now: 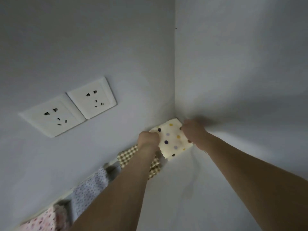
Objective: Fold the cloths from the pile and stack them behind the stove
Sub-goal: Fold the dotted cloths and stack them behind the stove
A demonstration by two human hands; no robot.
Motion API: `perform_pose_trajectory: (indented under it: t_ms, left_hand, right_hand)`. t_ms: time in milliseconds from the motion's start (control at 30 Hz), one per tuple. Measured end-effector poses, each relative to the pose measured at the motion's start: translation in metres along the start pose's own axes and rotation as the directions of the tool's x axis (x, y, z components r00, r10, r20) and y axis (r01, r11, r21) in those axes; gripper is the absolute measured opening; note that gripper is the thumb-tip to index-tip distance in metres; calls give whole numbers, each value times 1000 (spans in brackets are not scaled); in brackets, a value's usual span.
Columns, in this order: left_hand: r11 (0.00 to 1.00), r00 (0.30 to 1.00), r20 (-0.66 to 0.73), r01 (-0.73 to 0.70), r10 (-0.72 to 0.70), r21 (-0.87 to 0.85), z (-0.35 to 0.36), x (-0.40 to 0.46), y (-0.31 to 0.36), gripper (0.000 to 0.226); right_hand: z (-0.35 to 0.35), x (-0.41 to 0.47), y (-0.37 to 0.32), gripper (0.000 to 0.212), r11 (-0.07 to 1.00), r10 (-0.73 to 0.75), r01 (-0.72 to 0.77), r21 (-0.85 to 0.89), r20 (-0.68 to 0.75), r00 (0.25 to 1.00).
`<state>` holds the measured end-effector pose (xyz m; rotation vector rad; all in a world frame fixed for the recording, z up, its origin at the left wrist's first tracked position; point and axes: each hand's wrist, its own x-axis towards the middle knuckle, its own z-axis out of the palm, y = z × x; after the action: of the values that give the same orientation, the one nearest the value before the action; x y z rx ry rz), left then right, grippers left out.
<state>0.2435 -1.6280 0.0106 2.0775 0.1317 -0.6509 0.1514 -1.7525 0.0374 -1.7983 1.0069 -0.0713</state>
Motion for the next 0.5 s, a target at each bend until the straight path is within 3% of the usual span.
perform_pose_trajectory:
  t_ms: [100,267,400,500]
  left_hand:
    - [982,996,-50,-58,68,181,5,-3,6,32]
    - [905,952,11,-293,305,307,6,-28,7,27]
    - [727,848,85,-496,523,476,-19,-53,-11,30]
    - [567,780,145,-555,608,608,-50,-71,-38,32]
  right_hand:
    - [-1,8,18,38,998,16,-16,-65,5,1000]
    - [-4,-12,33,33,988,-20,17,-154,-14,1000]
    - [3,-44,33,43,960,-128,120,-254,-16,992]
    - [17,-82,24,49,932,-202,192,-307,2,979]
